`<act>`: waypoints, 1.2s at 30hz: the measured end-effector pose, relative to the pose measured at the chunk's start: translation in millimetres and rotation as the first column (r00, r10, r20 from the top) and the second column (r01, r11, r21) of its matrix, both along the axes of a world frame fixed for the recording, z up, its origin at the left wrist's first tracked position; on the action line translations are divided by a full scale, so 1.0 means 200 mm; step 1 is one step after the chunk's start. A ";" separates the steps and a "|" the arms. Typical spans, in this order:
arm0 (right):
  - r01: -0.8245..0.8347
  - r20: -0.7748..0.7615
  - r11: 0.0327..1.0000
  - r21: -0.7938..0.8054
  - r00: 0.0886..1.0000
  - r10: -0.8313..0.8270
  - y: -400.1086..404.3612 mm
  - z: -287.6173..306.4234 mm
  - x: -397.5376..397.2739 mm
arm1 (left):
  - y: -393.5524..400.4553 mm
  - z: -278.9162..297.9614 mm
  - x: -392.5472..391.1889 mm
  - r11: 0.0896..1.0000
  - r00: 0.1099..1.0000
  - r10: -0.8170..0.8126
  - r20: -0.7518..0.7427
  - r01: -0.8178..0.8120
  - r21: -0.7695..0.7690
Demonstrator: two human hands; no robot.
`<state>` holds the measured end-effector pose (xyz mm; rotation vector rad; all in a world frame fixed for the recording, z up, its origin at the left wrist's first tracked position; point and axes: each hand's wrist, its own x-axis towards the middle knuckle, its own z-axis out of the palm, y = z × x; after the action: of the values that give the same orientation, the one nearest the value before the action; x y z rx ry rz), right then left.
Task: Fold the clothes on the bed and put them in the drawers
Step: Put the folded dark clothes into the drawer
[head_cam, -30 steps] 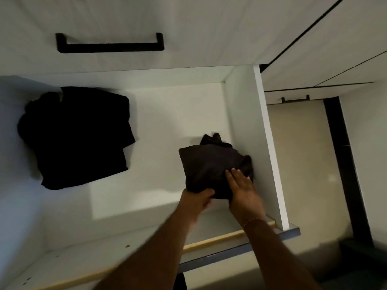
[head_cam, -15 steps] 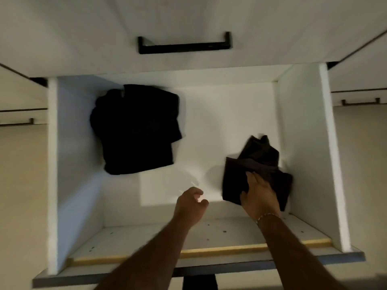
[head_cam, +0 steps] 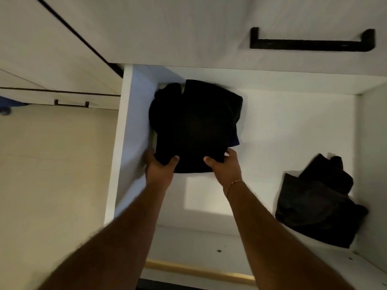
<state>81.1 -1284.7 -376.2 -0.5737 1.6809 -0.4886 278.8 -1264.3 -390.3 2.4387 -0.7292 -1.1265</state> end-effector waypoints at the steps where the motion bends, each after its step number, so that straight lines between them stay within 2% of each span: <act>1: 0.062 0.004 0.998 0.013 0.998 -0.062 -0.01 -0.01 0.01 | -0.01 -0.01 0.00 1.000 1.000 -0.011 -0.029 0.010 -0.012; 3: 0.133 0.003 0.990 0.038 0.991 -0.133 -0.03 -0.03 0.03 | -0.04 -0.02 0.02 0.999 0.998 -0.003 -0.063 0.001 -0.035; 6: 0.165 0.009 0.985 0.044 0.986 -0.166 -0.05 -0.02 0.02 | -0.06 0.02 0.03 0.997 0.999 -0.037 -0.034 0.034 -0.073; 9: 0.224 -0.032 0.974 0.013 0.974 -0.224 -0.07 0.01 0.05 | -0.07 0.11 0.01 0.982 1.000 0.002 -0.024 -0.006 -0.190; 11: 0.272 -0.118 0.962 -0.025 0.955 -0.273 -0.08 0.04 0.06 | -0.07 0.17 -0.02 0.958 0.989 0.046 -0.140 -0.084 -0.273; 13: 0.291 -0.194 0.953 -0.086 0.933 -0.302 -0.08 0.09 0.08 | -0.09 0.22 -0.01 0.939 0.923 0.089 -0.374 -0.202 -0.276; 15: 0.273 -0.221 0.954 -0.127 0.930 -0.295 -0.10 0.13 0.08 | -0.15 0.25 0.00 0.935 0.823 0.141 -0.551 -0.294 -0.199; 17: 0.264 -0.171 0.959 -0.106 0.945 -0.279 -0.15 0.16 0.06 | -0.24 0.27 0.02 0.919 0.749 0.252 -0.613 -0.384 -0.092; 18: 0.282 -0.110 0.956 -0.075 0.951 -0.289 -0.18 0.17 0.04 | -0.29 0.28 0.02 0.909 0.727 0.308 -0.613 -0.415 -0.037; 19: 0.307 -0.043 0.951 -0.030 0.950 -0.308 -0.22 0.18 0.02 | -0.34 0.30 0.03 0.914 0.748 0.323 -0.580 -0.406 -0.016; 21: 0.295 0.016 0.953 0.070 0.955 -0.296 -0.31 0.21 0.00 | -0.42 0.32 0.05 0.973 0.906 0.151 -0.395 -0.207 -0.102; 22: 0.239 -0.030 0.967 0.090 0.971 -0.237 -0.35 0.22 -0.01 | -0.45 0.33 0.05 0.988 0.967 0.029 -0.254 -0.066 -0.140; 23: 0.163 -0.114 0.983 0.083 0.982 -0.153 -0.39 0.23 -0.01 | -0.48 0.36 0.05 0.988 0.991 -0.056 -0.125 0.037 -0.153; 24: 0.082 -0.212 0.995 0.062 0.975 -0.067 -0.41 0.24 0.00 | -0.49 0.38 0.05 0.985 0.995 -0.082 -0.061 0.072 -0.156; 25: 0.016 -0.289 0.999 0.034 0.957 -0.006 -0.44 0.26 0.00 | -0.51 0.40 0.05 0.985 0.997 -0.077 -0.032 0.071 -0.156; 27: -0.029 -0.340 1.000 0.011 0.940 0.031 -0.46 0.30 0.02 | -0.54 0.44 0.04 0.991 0.998 -0.018 -0.053 0.011 -0.133; 29: 0.017 -0.257 1.000 0.021 0.966 -0.011 -0.46 0.34 0.02 | -0.57 0.49 0.03 0.979 0.945 0.181 -0.271 -0.200 -0.042; 31: 0.193 -0.022 0.979 0.067 0.981 -0.192 -0.47 0.39 0.01 | -0.59 0.57 0.01 0.931 0.805 0.344 -0.483 -0.360 0.063; 33: 0.334 0.150 0.938 0.097 0.926 -0.345 -0.50 0.45 0.01 | -0.61 0.63 0.01 0.911 0.720 0.374 -0.584 -0.403 0.086; 36: 0.422 0.306 0.907 0.020 0.861 -0.407 -0.52 0.52 -0.01 | -0.62 0.69 0.00 0.893 0.615 0.336 -0.713 -0.450 0.032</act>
<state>78.4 -1388.9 -272.6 -0.1482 1.4945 -0.8857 279.5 -1388.1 -252.0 1.6725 -0.0103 -1.5761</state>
